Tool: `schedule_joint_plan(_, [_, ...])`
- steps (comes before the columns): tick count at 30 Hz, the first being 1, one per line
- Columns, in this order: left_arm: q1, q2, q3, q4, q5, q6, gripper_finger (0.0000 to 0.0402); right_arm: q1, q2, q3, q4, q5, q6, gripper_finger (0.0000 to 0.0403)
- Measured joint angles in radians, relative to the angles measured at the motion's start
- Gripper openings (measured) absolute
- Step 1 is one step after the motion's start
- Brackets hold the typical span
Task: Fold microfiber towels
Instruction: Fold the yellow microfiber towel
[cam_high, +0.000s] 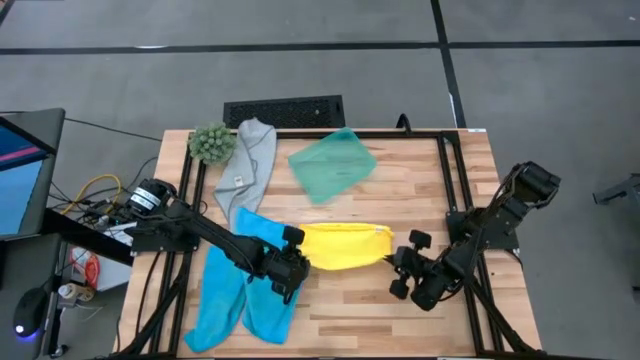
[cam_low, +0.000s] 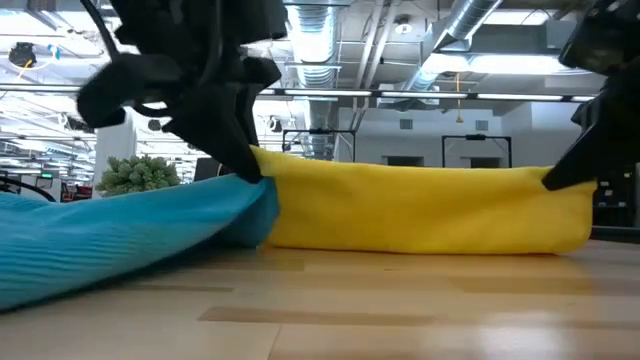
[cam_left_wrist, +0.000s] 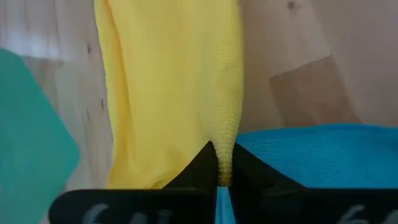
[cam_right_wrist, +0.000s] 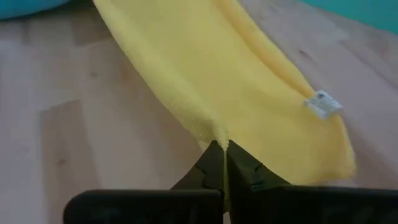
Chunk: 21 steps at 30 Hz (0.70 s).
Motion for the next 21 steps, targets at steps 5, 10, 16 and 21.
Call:
schedule_joint_plan(5, [0.059, 0.000, 0.000, -0.001, 0.006, 0.017, 0.0009, -0.048, -0.001, 0.000, -0.070, -0.008, 0.051, 0.0014])
schedule_joint_plan(10, [0.132, 0.000, 0.000, -0.006, 0.024, 0.023, 0.0016, -0.097, -0.001, 0.000, -0.091, -0.014, 0.062, 0.0016])
schedule_joint_plan(16, [0.177, 0.000, 0.000, -0.060, 0.026, 0.018, 0.0015, -0.167, -0.001, 0.001, -0.091, -0.016, 0.011, 0.0016])
schedule_joint_plan(21, [0.184, 0.000, 0.000, -0.111, 0.050, -0.020, 0.0014, -0.245, -0.001, 0.002, -0.088, -0.016, -0.067, 0.0017])
